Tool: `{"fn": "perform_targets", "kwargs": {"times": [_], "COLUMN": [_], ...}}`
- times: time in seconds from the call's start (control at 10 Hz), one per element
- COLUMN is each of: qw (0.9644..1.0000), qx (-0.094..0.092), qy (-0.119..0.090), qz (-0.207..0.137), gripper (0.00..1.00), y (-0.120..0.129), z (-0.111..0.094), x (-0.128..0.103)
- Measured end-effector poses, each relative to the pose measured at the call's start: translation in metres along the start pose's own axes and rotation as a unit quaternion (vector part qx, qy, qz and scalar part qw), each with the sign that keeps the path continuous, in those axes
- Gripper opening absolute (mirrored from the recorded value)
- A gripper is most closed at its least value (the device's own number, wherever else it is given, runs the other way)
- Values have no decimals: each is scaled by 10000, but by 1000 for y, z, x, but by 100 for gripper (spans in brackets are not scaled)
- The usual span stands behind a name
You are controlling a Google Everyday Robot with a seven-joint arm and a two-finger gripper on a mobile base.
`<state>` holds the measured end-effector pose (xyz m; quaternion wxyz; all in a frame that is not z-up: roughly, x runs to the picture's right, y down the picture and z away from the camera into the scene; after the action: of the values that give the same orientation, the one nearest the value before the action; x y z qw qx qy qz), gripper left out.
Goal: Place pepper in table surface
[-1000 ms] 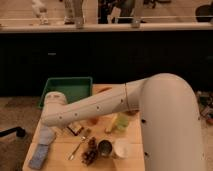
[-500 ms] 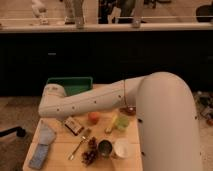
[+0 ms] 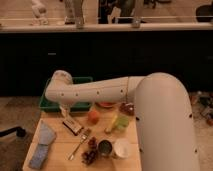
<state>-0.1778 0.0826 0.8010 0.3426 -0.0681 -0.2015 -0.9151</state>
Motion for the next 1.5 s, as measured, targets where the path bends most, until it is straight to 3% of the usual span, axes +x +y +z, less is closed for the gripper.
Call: {"fn": "perform_targets", "kwargs": {"times": [0.5, 0.7, 1.0, 1.5], "qw": [9997, 9986, 9960, 9949], "qx": [72, 225, 441, 570], "qy": [-149, -158, -135, -192], "qz": [-184, -441, -760, -813], "gripper": [80, 80, 80, 80], "y": [40, 49, 65, 98], "z": [5, 8, 13, 19], "x": [17, 17, 13, -5]}}
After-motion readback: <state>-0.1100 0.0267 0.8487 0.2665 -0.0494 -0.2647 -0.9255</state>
